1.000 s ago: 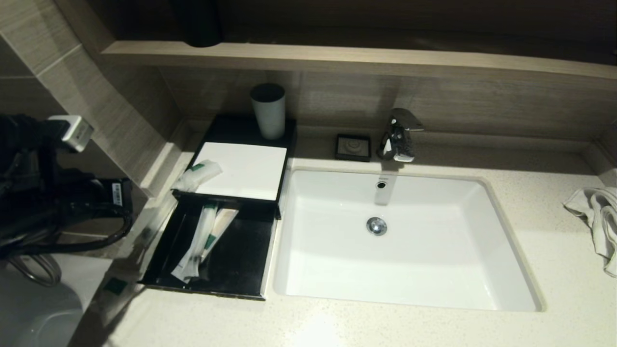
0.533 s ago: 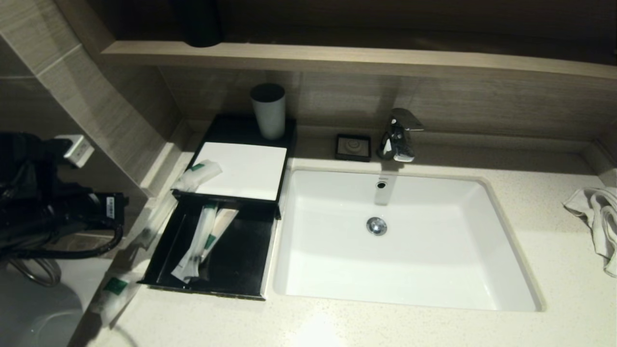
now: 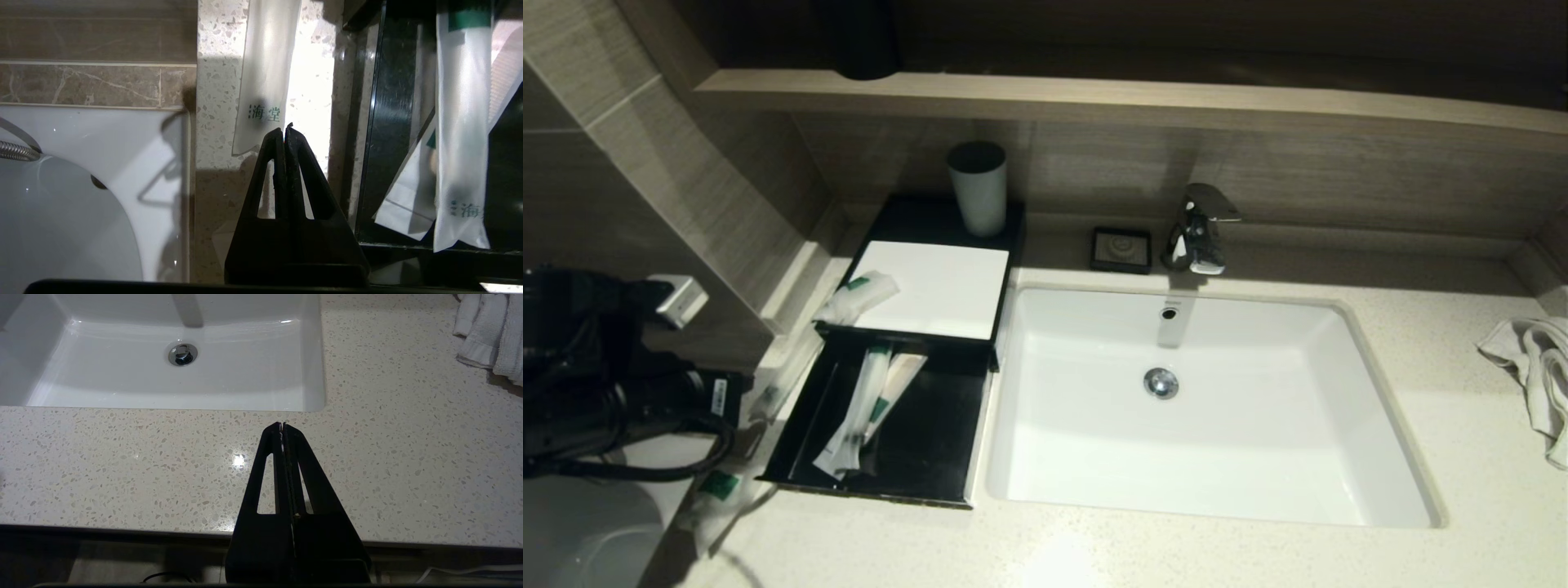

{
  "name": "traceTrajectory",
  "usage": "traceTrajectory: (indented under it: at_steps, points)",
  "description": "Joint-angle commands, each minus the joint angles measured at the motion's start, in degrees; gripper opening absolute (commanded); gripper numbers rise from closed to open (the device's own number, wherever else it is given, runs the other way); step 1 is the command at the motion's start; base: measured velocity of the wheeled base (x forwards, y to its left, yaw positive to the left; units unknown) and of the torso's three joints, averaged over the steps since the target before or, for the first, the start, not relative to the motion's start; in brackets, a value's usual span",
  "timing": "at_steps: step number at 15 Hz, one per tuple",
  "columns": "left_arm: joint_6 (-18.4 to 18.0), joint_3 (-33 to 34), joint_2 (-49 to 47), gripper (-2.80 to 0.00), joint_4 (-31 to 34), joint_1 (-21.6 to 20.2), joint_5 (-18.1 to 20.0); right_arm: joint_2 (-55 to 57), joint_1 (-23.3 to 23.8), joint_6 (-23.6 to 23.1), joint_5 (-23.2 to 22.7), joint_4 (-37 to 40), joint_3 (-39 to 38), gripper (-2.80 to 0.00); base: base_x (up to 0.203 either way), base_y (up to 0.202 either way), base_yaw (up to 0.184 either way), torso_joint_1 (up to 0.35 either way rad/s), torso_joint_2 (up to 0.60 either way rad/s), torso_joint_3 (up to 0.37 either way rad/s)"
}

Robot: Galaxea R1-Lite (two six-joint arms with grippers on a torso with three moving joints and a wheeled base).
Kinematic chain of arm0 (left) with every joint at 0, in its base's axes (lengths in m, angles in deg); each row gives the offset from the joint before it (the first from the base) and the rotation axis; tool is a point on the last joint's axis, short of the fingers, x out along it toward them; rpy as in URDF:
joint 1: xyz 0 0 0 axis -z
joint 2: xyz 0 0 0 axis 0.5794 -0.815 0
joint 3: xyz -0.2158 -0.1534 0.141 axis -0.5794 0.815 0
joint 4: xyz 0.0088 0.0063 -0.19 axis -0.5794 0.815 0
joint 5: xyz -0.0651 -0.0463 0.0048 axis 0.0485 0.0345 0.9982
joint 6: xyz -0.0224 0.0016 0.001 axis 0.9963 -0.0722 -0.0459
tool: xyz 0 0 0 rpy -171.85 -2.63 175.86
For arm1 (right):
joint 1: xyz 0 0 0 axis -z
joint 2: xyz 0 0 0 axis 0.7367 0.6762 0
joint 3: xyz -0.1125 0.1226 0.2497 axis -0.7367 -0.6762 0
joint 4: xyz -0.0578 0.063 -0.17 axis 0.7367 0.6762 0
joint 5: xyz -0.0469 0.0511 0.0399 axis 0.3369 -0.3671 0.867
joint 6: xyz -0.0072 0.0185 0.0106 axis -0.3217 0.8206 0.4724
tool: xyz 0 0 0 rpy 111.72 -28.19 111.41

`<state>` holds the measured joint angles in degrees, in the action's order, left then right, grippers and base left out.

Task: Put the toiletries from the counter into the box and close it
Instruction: Pick up the bathroom toiletry

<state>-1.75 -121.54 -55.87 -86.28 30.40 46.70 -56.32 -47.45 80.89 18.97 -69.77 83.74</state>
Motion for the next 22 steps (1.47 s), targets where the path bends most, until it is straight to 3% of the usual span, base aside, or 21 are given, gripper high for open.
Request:
traceTrajectory:
  at_steps: [1,7,22]
  points:
    - [-1.1,0.6,-0.6,-2.8,-0.3,-0.5,0.2,0.1,0.0,0.0,0.0,0.0,0.0,-2.8,0.0,0.0,0.0,0.0,0.0,0.0]
    - [-1.6,0.9,-1.9,-2.8,-0.5,-2.2,3.6,0.1,0.0,0.0,0.0,0.0,0.0,-2.8,0.0,0.0,0.0,0.0,0.0,0.0]
    - [-4.2,2.2,-3.3,-2.8,-3.1,-2.8,4.6,0.1,0.0,0.0,0.0,0.0,0.0,-2.8,0.0,0.0,0.0,0.0,0.0,0.0]
